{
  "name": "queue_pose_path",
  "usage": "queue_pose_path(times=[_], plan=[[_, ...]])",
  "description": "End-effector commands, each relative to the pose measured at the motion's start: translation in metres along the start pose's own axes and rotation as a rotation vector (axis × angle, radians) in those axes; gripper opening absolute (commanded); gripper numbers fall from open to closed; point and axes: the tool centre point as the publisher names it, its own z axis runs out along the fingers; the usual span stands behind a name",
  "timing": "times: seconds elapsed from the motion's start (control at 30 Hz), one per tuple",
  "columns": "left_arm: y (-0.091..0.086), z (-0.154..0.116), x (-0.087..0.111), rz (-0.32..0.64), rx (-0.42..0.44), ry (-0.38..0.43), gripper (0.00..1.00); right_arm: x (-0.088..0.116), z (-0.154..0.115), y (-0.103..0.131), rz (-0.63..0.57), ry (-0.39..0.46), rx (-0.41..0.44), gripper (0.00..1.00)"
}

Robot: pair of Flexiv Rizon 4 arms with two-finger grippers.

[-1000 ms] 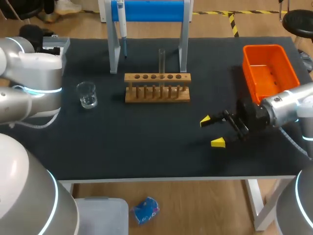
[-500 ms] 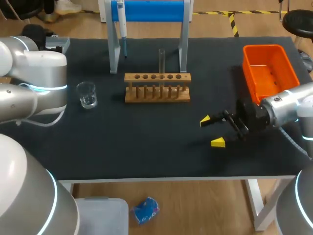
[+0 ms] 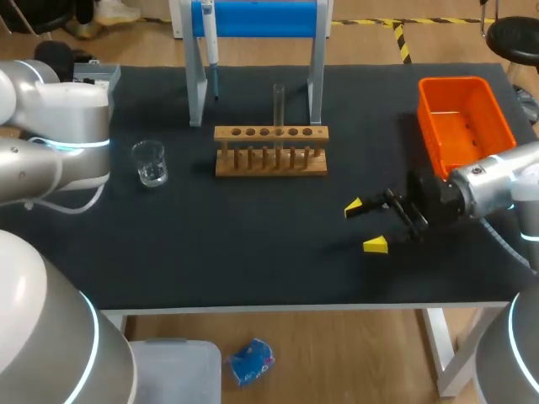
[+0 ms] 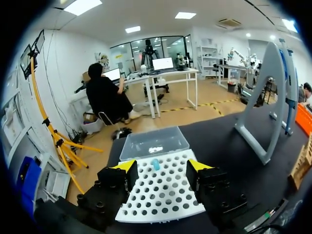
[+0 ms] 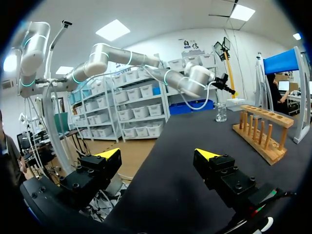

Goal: Invert the test tube, pick up the pipette, mount the tip to pipette, aspirate from beaker and dispense into the tube, eject the tip, return the pipette, and cap with the stopper.

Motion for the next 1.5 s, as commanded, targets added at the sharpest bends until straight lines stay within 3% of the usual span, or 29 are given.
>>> queue_pose_path(times=[0.03,0.2,0.57,1.5], plan=[[-0.001,0.014,-0.002,0.002,-0.009,-0.006,0.66,0.001,0.0,0.0,-0.001,0.0,0.0,1.0],[0.002,0.021,-0.006,-0.006,-0.018,-0.002,0.7,0.001,0.0,0.0,-0.001,0.0,0.0,1.0],[0.001,0.03,-0.009,-0.02,-0.026,0.007,0.49,0.001,0.0,0.0,-0.001,0.0,0.0,1.0],[0.005,0.042,-0.008,-0.044,-0.034,0.014,0.44,0.001,0.0,0.0,-0.001,0.0,0.0,1.0]])
